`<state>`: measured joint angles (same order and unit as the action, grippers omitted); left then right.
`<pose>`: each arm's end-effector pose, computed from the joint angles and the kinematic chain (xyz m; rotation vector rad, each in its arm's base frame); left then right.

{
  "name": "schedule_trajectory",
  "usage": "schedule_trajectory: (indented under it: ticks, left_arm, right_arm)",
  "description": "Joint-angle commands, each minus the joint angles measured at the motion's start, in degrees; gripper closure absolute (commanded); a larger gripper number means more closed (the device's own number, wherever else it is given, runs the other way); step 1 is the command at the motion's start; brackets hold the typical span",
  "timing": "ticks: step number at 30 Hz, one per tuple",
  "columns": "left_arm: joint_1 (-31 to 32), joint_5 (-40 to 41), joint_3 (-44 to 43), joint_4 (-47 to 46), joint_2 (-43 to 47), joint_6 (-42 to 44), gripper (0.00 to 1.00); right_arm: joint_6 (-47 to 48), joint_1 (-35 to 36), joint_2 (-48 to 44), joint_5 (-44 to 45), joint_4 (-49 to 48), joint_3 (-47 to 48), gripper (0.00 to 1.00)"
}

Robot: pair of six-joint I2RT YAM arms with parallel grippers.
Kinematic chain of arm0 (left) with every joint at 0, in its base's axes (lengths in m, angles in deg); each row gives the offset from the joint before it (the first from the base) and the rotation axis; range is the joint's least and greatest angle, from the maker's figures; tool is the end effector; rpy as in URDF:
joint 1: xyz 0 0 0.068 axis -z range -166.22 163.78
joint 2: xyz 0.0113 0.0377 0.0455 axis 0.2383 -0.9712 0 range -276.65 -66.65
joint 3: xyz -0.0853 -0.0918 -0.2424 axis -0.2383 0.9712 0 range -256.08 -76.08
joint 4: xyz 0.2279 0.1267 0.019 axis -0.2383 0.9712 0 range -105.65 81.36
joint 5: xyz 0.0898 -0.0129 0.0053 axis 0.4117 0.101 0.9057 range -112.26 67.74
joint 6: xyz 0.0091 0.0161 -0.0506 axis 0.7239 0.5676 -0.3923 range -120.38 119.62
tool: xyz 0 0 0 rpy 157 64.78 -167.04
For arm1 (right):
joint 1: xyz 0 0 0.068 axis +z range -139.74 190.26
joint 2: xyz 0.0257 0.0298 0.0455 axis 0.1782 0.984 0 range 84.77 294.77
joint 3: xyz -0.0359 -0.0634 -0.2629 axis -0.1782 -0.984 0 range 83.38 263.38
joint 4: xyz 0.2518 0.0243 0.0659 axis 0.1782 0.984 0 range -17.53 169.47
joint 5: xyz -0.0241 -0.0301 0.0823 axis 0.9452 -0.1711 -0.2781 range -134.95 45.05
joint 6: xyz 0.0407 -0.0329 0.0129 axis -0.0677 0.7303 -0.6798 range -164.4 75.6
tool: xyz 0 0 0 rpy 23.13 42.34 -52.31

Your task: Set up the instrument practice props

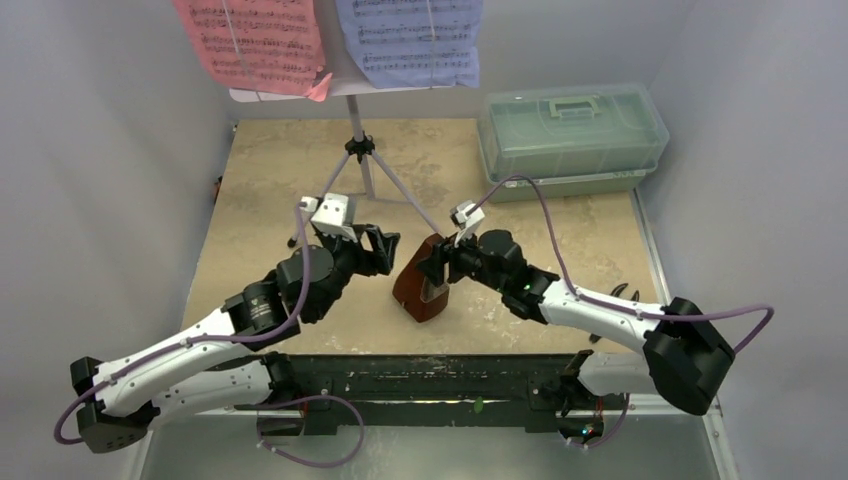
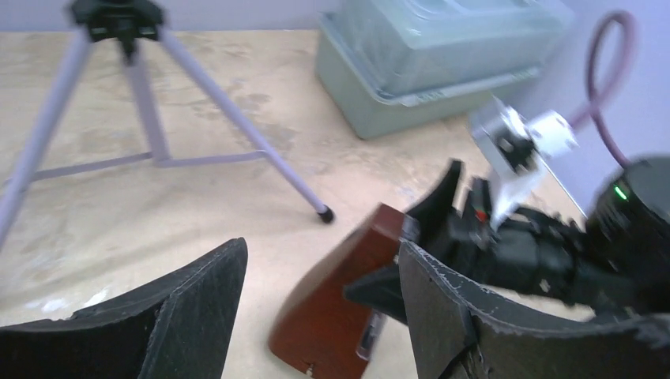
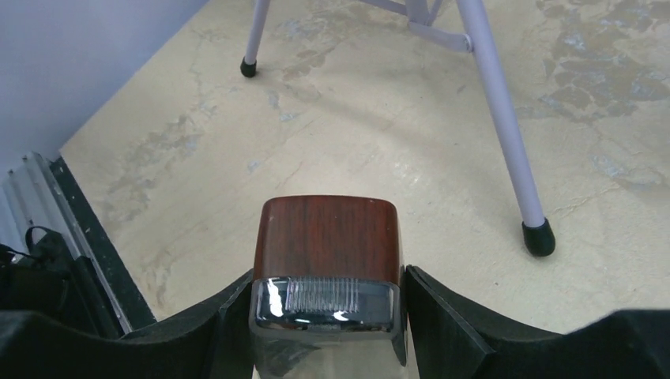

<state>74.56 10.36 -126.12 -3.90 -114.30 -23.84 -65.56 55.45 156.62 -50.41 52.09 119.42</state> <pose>0.1079 -0.1539 0.3619 0.1434 1.7389 -0.5964 0.1927 0.1988 0.2406 -0.4711 1.8772 0.8831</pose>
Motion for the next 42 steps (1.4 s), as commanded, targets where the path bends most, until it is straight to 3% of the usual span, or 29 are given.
schedule_trajectory:
  ticks: [1,5,9,15,25,31,36,42]
  left_arm:
    - [-0.2,16.1,1.9,4.4,2.7,-5.7,0.3]
    - [-0.3,18.8,3.1,6.2,4.2,-9.1,0.26]
    - [-0.3,19.2,0.5,12.4,-1.8,-13.8,0.22]
    - [-1.0,16.5,-3.6,19.0,-10.0,-17.7,0.16]
    - [-8.3,4.4,-5.0,18.6,-10.9,-18.4,0.1]
    - [-12.3,-12.0,-14.7,25.9,-19.3,-21.2,0.11]
    - [-13.1,-16.3,-24.5,35.9,-27.0,-24.4,0.04]
    - [-14.3,-22.6,-27.4,39.4,-30.4,-32.2,0.0]
  right_arm:
    - [5.4,7.9,-1.3,18.5,-1.3,4.7,1.0]
    - [8.3,16.4,0.7,31.3,-1.8,5.3,1.0]
    - [10.8,20.0,3.3,34.9,-2.3,6.2,0.97]
    - [9.2,20.7,4.2,32.7,-3.6,5.5,0.53]
    - [15.6,20.7,-4.4,25.9,-10.4,-2.5,0.03]
    - [21.7,20.7,-18.2,24.8,-10.9,-9.8,0.01]
    - [23.5,20.4,-28.1,30.1,-13.0,-15.5,0.01]
    - [21.6,20.3,-29.4,37.3,-13.2,-17.5,0.01]
